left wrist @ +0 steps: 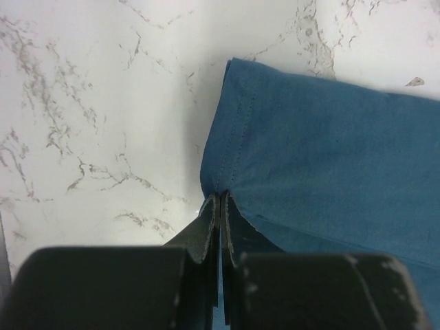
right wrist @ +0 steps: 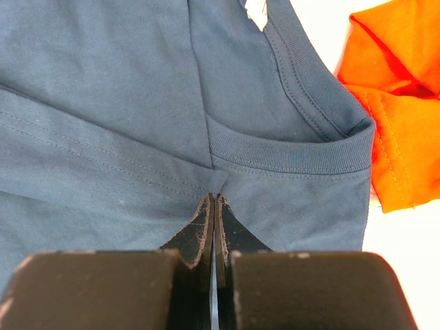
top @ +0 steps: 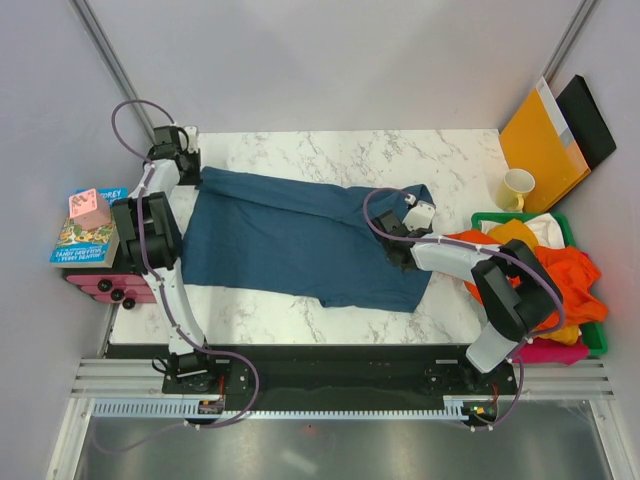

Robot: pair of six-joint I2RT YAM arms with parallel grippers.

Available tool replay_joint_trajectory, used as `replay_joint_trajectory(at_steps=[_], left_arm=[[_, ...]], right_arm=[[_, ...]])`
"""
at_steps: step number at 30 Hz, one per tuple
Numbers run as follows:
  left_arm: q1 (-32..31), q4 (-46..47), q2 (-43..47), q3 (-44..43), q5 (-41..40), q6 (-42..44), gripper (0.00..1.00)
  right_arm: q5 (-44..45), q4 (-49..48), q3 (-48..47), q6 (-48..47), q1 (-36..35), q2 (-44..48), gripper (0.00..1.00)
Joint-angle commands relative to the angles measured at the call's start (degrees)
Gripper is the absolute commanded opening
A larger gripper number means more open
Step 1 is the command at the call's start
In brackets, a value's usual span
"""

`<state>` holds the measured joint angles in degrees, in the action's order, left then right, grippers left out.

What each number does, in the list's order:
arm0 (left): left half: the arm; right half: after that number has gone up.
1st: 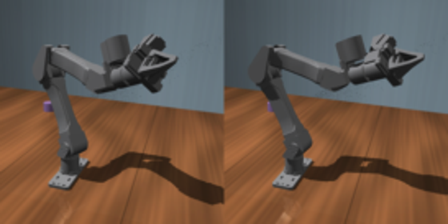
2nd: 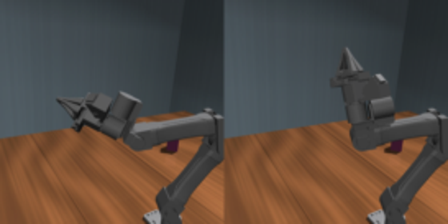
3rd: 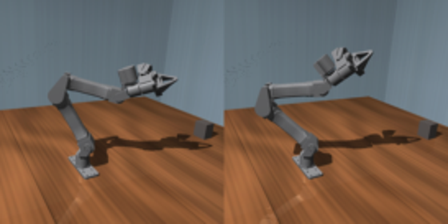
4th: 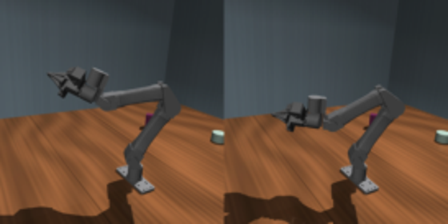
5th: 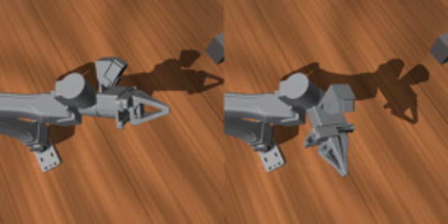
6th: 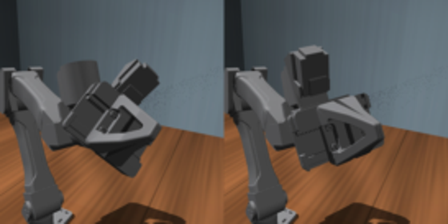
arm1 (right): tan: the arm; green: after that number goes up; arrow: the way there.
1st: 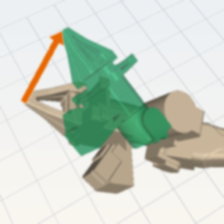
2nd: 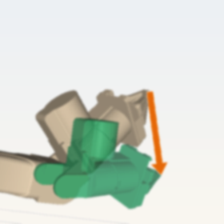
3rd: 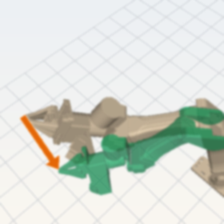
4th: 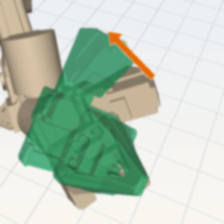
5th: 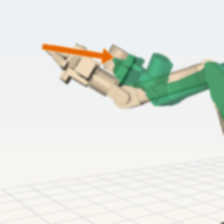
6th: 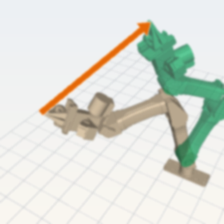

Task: Fold and stack the t-shirts
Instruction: Fold the tshirt

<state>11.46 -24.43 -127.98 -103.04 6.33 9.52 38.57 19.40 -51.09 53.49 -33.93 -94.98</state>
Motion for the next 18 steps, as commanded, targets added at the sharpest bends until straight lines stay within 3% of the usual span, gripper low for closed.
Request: replay_joint_trajectory(at_steps=[1, 18], left_arm=[[1.1, -0.18, 5.9, -0.84, 1.23, 0.94, 0.02], [1.02, -0.19, 4.32, 7.59, 2.2, 2.34, 0.02]], right_arm=[[2.83, 2.13, -2.35, 1.09, -0.52, 2.6, 0.0], [3.89, 3.54, -0.15, 2.14, -0.61, 0.94, 0.0]])
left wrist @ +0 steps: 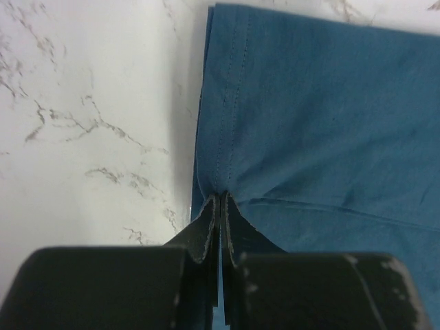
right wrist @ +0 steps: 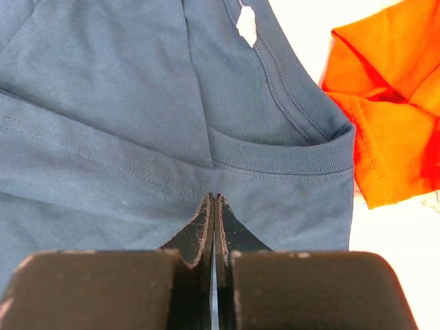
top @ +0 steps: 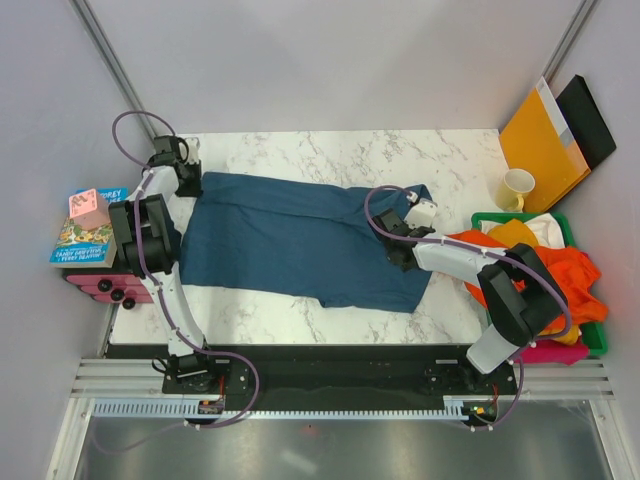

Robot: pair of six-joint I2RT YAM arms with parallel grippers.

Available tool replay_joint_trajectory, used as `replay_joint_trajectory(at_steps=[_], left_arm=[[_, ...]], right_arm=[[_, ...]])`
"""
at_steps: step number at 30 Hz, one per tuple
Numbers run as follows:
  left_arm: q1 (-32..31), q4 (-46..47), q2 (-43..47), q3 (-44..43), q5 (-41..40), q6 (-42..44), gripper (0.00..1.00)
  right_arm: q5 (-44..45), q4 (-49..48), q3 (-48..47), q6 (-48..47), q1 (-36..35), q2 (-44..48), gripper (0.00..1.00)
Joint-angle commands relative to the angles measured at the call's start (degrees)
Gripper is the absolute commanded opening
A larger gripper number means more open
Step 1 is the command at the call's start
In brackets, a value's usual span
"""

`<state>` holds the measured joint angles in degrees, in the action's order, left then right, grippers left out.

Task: Fold and stack the t-shirts
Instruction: Fold the tshirt

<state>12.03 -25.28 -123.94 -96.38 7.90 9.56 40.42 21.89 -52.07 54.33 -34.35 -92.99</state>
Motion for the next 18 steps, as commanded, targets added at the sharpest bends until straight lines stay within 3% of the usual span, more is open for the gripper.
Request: replay_joint_trajectory(at_steps=[1, 6, 7, 8, 9, 10, 11, 12, 13, 14, 16, 18], left_arm=[[0.54, 0.58, -0.16, 1.1, 0.45, 2.56, 0.02], [0.54, 0.58, -1.83, 0.75, -0.25, 2.92, 0.02], [0.54, 0.67, -1.83, 0.58, -0.34, 2.83, 0.04], [0.54, 0.67, -1.48, 0.4, -0.08, 2.74, 0.14], [0.45, 0.76, -0.44, 0.4, 0.36, 2.48, 0.22], [0.45, 1.02, 0.27, 0.05, 0.62, 2.3, 0.32], [0.62, 1.28, 0.89, -0.3, 1.06, 2.04, 0.49], [0.71, 1.28, 1.41, -0.91, 1.85, 1.52, 0.56], [0.71, 1.2, 2.55, -2.31, 2.2, 1.25, 0.61], [0.8, 1.2, 3.08, -3.28, 2.64, 0.9, 0.69], [0.89, 0.93, 4.05, -6.43, 3.52, -0.15, 0.74], [0.89, -0.29, 3.97, -9.25, 5.36, -1.03, 0.77]], right_arm=[[1.94, 0.96, 0.92, 1.48, -0.19, -1.31, 0.0], [1.59, 1.23, 0.57, 1.92, -0.19, -2.2, 0.0], [1.59, 1.31, 0.22, 1.75, -0.19, -2.2, 0.0], [1.5, 1.23, -0.22, 1.4, -0.28, -2.02, 0.03], [1.33, 0.96, -1.61, 0.61, -0.19, -1.76, 0.11], [1.24, 0.35, -2.41, -0.26, -0.19, -1.84, 0.26], [1.58, 0.26, -3.72, -2.1, -0.19, -1.84, 0.32], [2.28, 0.08, -6.69, -3.34, -0.19, -2.02, 0.38], [2.73, 0.0, -8.64, -4.83, -0.11, -2.37, 0.53], [2.99, 0.17, -10.75, -7.54, 0.16, -2.72, 0.6], [2.99, 0.52, -17.34, -10.45, 0.77, -4.04, 0.71], [3.26, 0.61, -23.3, -14.05, 1.91, -5.26, 0.72]])
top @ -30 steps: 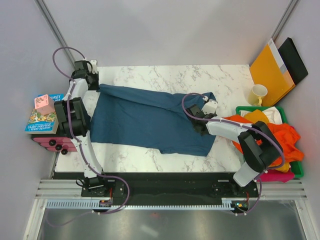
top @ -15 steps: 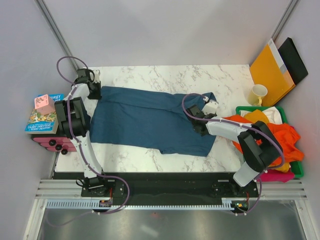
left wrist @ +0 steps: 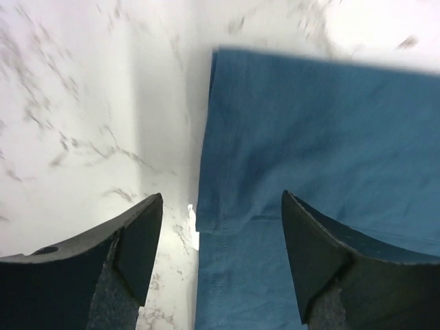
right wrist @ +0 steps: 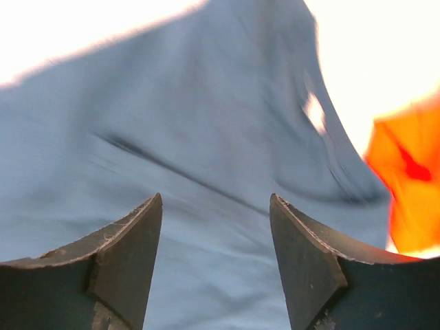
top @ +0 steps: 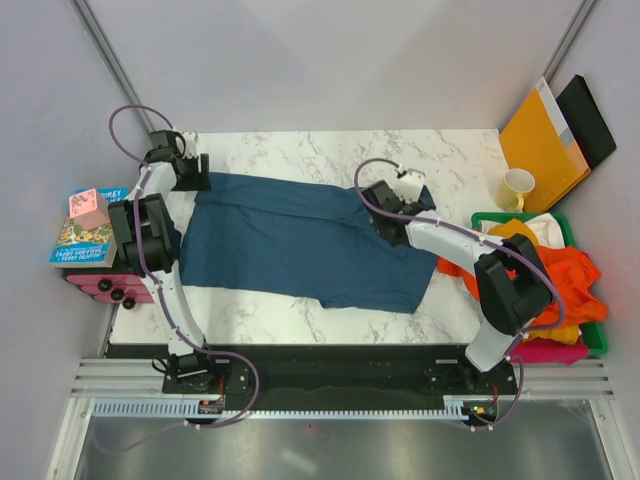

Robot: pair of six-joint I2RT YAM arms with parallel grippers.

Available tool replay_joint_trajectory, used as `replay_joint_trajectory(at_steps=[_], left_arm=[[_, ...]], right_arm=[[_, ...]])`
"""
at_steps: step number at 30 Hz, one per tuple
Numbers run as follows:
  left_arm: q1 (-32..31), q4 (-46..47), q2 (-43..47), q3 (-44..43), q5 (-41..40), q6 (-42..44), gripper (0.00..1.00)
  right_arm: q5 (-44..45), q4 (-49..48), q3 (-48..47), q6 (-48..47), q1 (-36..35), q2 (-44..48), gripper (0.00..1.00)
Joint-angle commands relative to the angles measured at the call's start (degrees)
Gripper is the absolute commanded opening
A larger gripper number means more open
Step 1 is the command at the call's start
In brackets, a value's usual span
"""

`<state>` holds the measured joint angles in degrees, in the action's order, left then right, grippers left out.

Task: Fold and stack the t-shirts
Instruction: Fold the tshirt

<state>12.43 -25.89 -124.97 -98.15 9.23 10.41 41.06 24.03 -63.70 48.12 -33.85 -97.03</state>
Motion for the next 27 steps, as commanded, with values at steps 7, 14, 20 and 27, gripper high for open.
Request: replay_joint_trajectory(at_steps=[7, 14, 20, 27], left_arm=[[-0.21, -2.05, -2.38, -19.26, 6.14, -4.18, 0.66], [-2.67, -2.85, -9.5, -20.94, 5.44, -1.63, 0.48], [-2.85, -3.03, -12.05, -21.03, 6.5, -3.38, 0.48], [-3.55, -4.17, -13.46, -23.32, 5.62, -3.39, 0.48]], right_arm=[[-5.63, -1.53, -22.43, -12.44, 7.12, -12.29, 0.24], [-8.54, 1.45, -26.47, -8.14, 10.46, -21.26, 0.02], [-7.05, 1.37, -23.05, -6.37, 10.99, -19.25, 0.33], [-6.43, 4.17, -21.46, -4.97, 13.19, -17.22, 0.38]])
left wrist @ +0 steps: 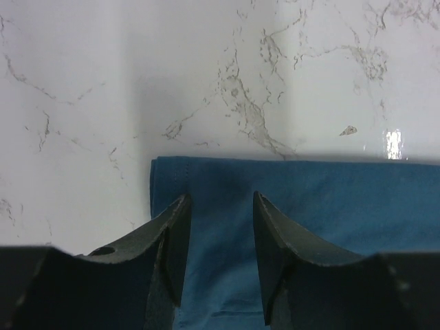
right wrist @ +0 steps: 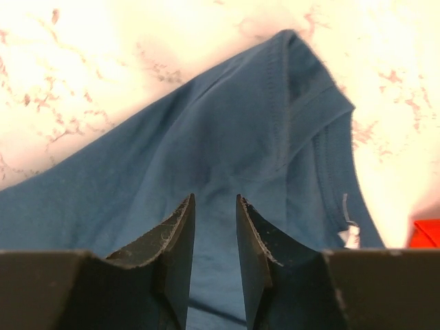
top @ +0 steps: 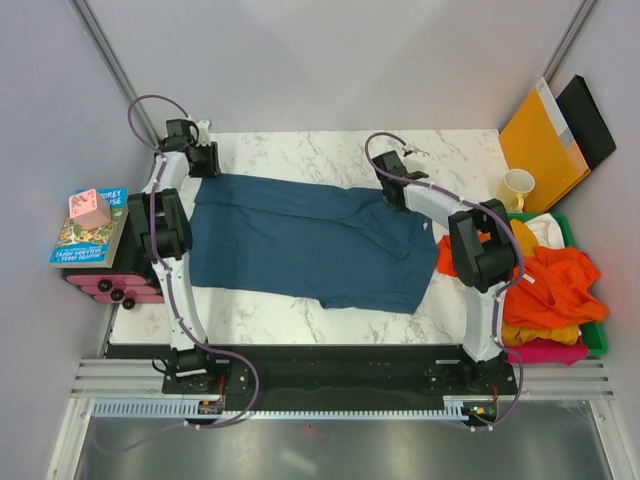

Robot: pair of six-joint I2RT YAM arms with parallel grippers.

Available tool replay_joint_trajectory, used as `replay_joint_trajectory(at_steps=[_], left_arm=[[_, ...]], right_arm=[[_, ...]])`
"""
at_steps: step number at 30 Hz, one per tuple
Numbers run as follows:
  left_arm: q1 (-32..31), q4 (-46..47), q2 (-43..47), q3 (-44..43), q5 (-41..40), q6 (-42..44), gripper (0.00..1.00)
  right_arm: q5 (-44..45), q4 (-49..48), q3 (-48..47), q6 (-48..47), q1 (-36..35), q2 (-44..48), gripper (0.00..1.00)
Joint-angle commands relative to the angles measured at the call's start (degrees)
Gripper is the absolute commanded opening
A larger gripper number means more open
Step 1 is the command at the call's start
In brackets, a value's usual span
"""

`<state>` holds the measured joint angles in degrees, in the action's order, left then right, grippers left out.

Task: Fold and stack the t-shirts
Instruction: Fold the tshirt

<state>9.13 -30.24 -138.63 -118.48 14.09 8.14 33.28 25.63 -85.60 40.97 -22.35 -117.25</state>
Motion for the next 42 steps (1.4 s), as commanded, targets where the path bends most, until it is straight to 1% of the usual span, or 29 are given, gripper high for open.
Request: replay_joint_trajectory(at_steps=[1, 4, 8, 15, 21, 24, 28, 30, 31, 32, 33, 35, 37, 39, 40, 42], left_arm=[[-0.34, 0.01, 0.2, -3.25, 0.85, -0.94, 0.48], [-0.51, -1.31, -0.59, -4.48, 0.33, -0.23, 0.49], [-0.69, -3.6, -1.47, -5.45, -0.73, 0.82, 0.49], [-0.51, -6.23, -1.82, -5.19, -2.22, 2.67, 0.49], [-0.07, -7.29, -1.82, -4.57, -2.66, 2.58, 0.49], [-0.25, -7.47, -1.65, -4.48, -2.75, 2.76, 0.49], [-0.25, -7.55, -0.16, -4.75, -1.53, 2.84, 0.5], [-0.16, -7.29, 1.68, -5.27, 0.93, 2.58, 0.52], [-0.25, -6.94, 2.39, -5.36, 1.81, 2.32, 0.53], [-0.25, -6.76, 3.09, -5.54, 2.87, 2.23, 0.55], [-0.16, -6.59, 4.67, -5.71, 4.79, 2.14, 0.56], [-0.34, -6.32, 5.99, -5.8, 6.91, 1.97, 0.58], [-0.77, -6.32, 7.4, -5.19, 9.55, 2.4, 0.58], [-1.56, -6.41, 7.93, -3.27, 8.86, 4.15, 0.58], [-2.61, -6.59, 8.54, -2.38, 8.42, 5.03, 0.57], [-3.58, -7.28, 8.81, 0.33, 6.84, 7.67, 0.57]], right_arm=[[0.39, 3.11, 0.7, 2.1, 2.3, 2.73, 0.37], [-1.37, 4.87, 2.01, 2.18, 3.18, 1.77, 0.37], [-7.41, 5.92, 5.7, 4.29, 4.33, 1.68, 0.37], [-10.42, 8.56, 10.98, 8.24, 5.3, 3.25, 0.37], [-9.38, 10.14, 17.13, 11.14, 7.14, 8.35, 0.38], [-7.79, 10.32, 20.03, 11.06, 8.28, 11.25, 0.38], [-6.65, 5.59, 19.25, 6.24, 8.11, 15.03, 0.38], [-6.12, 3.13, 15.31, 3.78, 8.02, 17.4, 0.39], [-6.29, 2.77, 13.38, 1.33, 7.76, 18.02, 0.4], [-6.21, 2.41, 9.09, 0.26, 7.32, 18.98, 0.41], [-6.21, 2.5, 6.96, -0.88, 6.97, 19.51, 0.43], [-7.25, 2.5, 2.66, -3.26, 4.95, 20.83, 0.45], [-9.81, 3.55, 1.58, -4.05, 2.24, 21.36, 0.45], [-11.47, 5.74, 2.71, -3.53, 0.21, 21.97, 0.44], [-12.0, 6.01, 4.11, -2.83, -2.06, 22.33, 0.43], [-12.27, 5.32, 10.26, -0.46, -4.88, 23.73, 0.41]])
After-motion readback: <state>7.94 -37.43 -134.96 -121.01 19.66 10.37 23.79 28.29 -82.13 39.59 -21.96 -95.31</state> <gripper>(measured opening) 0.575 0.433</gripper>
